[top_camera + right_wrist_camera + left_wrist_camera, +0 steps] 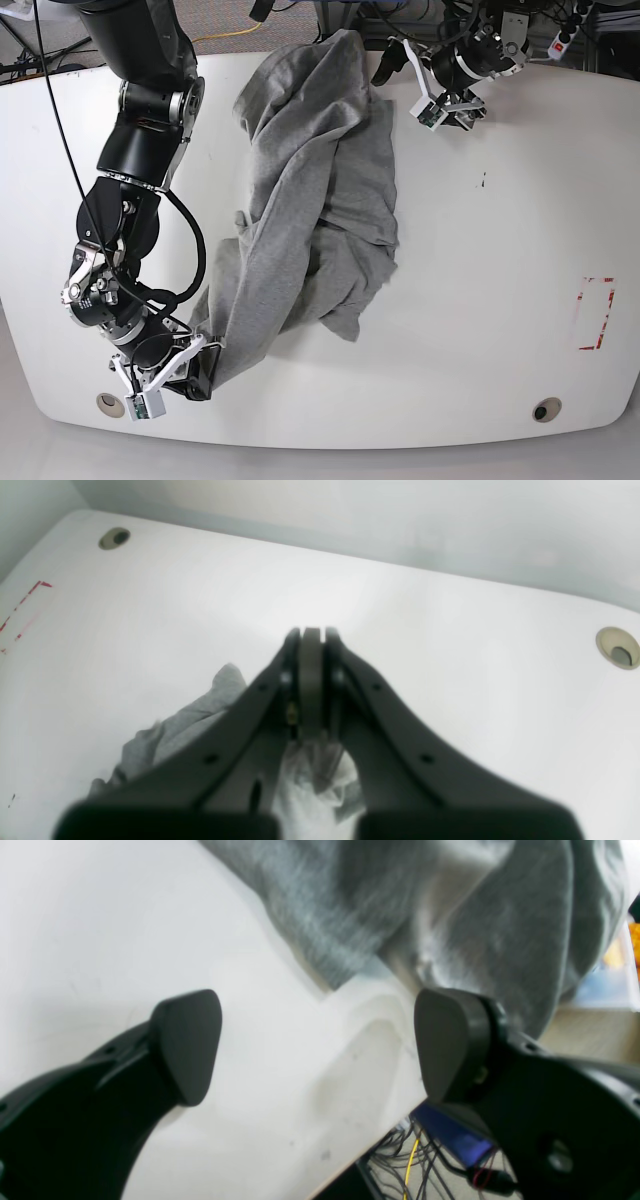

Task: Fold the T-shirt properly
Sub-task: 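Reach the left gripper to the shirt's opposite edge and grasp it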

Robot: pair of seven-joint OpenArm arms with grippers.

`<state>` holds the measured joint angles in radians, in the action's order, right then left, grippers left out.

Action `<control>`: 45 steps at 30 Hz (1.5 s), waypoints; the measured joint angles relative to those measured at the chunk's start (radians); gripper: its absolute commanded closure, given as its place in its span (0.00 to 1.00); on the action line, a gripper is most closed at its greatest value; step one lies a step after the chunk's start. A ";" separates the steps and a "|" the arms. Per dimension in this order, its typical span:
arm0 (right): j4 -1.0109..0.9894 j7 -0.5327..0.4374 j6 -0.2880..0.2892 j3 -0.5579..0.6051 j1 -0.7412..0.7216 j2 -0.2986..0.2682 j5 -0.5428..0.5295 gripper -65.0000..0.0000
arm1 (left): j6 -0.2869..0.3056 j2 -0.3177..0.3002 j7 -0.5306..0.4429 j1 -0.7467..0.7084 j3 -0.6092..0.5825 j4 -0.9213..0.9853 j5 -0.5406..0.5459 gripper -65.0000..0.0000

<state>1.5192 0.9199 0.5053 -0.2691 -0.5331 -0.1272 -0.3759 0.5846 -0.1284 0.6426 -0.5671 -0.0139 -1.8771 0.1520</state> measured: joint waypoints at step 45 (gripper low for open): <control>-0.168 -0.003 0.000 -0.012 0.022 -0.069 0.026 0.97 | 0.008 -0.068 0.014 0.115 0.052 -0.040 0.005 1.00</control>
<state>1.3514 0.9169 0.5049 -0.2810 -0.5110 -0.1963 -0.3496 0.5926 -0.1963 0.6571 -0.4519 0.0383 -1.9171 0.1566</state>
